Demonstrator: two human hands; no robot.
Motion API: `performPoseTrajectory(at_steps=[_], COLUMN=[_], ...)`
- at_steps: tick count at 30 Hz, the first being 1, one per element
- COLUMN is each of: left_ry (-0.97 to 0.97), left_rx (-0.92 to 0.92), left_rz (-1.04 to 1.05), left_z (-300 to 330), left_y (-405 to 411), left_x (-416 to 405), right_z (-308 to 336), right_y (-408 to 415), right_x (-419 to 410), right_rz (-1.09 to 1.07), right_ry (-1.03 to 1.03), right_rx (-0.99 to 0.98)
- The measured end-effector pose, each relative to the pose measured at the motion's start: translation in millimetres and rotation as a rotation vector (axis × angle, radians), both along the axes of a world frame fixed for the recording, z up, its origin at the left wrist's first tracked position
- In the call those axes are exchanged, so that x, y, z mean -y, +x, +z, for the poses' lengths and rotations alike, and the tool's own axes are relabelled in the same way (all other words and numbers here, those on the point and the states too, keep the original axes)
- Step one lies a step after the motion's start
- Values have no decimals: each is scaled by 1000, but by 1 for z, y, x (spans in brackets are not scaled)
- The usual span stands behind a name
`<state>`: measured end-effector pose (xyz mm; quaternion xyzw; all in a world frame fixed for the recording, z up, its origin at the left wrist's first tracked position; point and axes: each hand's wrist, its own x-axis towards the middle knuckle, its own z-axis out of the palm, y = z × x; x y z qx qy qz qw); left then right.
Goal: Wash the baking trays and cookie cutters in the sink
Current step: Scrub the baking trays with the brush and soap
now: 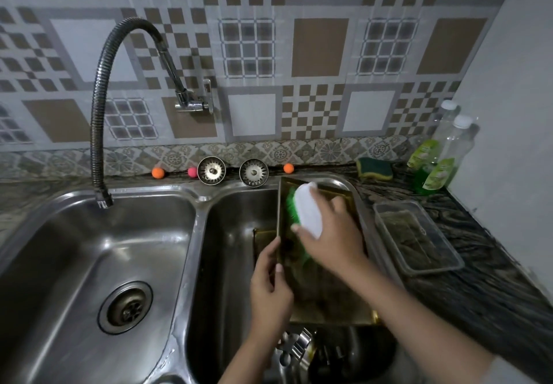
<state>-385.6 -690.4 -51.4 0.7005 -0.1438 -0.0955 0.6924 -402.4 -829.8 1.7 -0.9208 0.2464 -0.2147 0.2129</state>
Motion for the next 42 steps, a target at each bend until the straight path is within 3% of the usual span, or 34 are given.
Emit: performPoseTrajectory(at_steps=[3,8,11,13,17,22,27,31,33,37,42], left_ry=[-24,-15,-21,-14,-4,-38,-59,-72,-71,-75,-97], left_rx=[-1,85,66,49,74,8,-18,-69,-61,-30,-16], left_rz=[38,-44,-1,-2,-60,29,-43,16,21,-57,1], left_z=[2,16,11,8,14,6,8,5,6,11,10], left_y=[13,3,11,15,1,17,9,21,23,11,27], left_x=[-5,-6,-3,-8,-7,-11,-13,-16,-19,-15,-19], right_z=[-20,-10,-21,-30,-21,-33,-22,-29,-31,-18,-32], right_y=[-18,-9,-22,-31,-14,-39,-22,-43,-48,-25,-50], right_x=[-17,35,-23,-18,30,-38,16,-37,-24,13,-40], right_rz=[208,-135,98,181,-128,218,21,280,319,58,296], right_ry=[-128,-6,3,-55,51,-6,-9,-57,-133,-20,-45], right_rx=[12,50,107,110,72,103,42,71,49,42,96])
